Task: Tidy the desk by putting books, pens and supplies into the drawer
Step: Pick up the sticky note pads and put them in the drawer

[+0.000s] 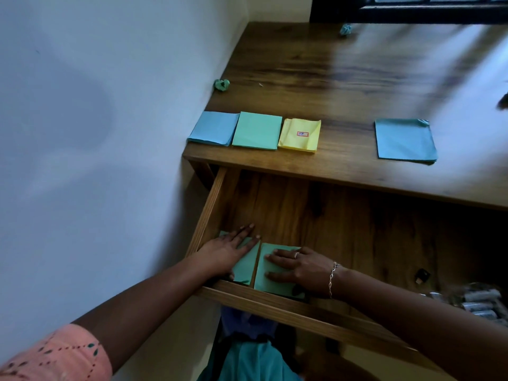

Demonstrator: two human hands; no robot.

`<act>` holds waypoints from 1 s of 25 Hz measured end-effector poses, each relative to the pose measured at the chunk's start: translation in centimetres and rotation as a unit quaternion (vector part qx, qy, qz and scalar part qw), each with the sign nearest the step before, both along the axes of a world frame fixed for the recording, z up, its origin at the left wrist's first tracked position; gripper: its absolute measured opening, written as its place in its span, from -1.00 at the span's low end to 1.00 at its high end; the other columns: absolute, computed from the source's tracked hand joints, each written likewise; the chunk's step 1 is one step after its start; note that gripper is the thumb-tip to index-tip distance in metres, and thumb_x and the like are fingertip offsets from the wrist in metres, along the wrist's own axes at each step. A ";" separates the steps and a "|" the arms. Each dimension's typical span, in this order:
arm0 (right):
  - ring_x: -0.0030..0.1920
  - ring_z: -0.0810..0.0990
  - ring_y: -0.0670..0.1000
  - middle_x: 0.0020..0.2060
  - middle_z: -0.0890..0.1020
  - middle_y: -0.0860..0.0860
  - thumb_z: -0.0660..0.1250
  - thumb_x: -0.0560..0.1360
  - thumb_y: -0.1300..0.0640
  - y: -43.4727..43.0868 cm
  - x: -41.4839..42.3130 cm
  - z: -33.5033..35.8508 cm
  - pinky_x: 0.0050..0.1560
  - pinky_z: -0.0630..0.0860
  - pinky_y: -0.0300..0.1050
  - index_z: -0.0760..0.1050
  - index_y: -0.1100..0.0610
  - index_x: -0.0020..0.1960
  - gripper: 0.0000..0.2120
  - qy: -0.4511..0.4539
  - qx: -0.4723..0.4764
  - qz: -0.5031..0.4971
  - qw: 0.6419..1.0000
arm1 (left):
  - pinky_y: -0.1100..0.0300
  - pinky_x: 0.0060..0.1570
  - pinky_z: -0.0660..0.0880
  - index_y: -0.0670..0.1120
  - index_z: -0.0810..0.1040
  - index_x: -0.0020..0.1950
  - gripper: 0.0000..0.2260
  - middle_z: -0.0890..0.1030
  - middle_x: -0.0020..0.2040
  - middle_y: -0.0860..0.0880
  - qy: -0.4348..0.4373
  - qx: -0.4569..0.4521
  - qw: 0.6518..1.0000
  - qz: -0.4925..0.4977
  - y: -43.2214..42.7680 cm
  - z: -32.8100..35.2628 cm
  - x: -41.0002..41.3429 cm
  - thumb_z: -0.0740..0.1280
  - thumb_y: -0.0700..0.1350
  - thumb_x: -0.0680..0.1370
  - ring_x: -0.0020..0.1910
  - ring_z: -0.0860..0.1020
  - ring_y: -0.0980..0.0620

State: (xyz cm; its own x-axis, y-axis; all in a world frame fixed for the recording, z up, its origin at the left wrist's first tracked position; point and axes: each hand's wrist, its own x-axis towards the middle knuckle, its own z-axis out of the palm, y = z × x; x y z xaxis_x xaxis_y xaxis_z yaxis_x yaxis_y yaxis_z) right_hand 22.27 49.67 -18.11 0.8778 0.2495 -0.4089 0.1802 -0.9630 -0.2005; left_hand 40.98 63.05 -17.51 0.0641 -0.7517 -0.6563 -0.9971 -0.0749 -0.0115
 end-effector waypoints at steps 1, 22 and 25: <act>0.52 -0.09 0.10 0.52 -0.13 0.04 0.19 0.56 0.10 0.1 0.2 0.0 0.40 0.14 0.11 -0.01 -0.06 0.51 -0.40 -0.001 0.000 0.000 1.000 | -0.07 0.49 0.02 0.04 -0.34 0.50 -0.05 -0.40 0.49 -0.07 0.002 0.000 1.000 0.004 0.0 0.0 -0.1 0.38 0.00 0.46 0.51 -0.25 -0.08; 0.52 -0.09 0.13 0.52 -0.14 0.08 0.21 0.55 0.07 0.9 0.0 -0.4 0.40 0.14 0.18 -0.05 -0.07 0.51 -0.36 0.007 -0.032 -0.028 0.999 | -0.05 0.50 -0.03 0.04 -0.33 0.50 -0.08 -0.39 0.49 -0.10 0.006 -0.005 1.000 0.025 0.4 1.1 -0.7 0.37 -0.05 0.48 0.51 -0.25 -0.10; 0.51 0.00 0.16 0.52 -0.05 0.12 0.25 0.53 0.09 1.1 -0.3 0.2 0.37 0.23 0.18 0.03 -0.01 0.51 -0.37 -0.024 -0.030 -0.062 0.997 | -0.04 0.50 -0.04 -0.01 -0.28 0.52 -0.10 -0.35 0.51 -0.14 -0.016 -0.029 0.999 0.020 0.3 1.5 -1.1 0.36 -0.01 0.49 0.52 -0.23 -0.12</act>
State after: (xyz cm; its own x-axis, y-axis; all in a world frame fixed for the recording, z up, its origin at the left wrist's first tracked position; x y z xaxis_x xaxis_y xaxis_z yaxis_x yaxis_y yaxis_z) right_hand 22.01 50.72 -17.88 0.9194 0.1135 -0.3767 0.0667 -0.9886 -0.1351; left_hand 39.83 63.35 -16.01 0.1145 -0.7854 -0.6084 -0.9926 -0.1154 -0.0378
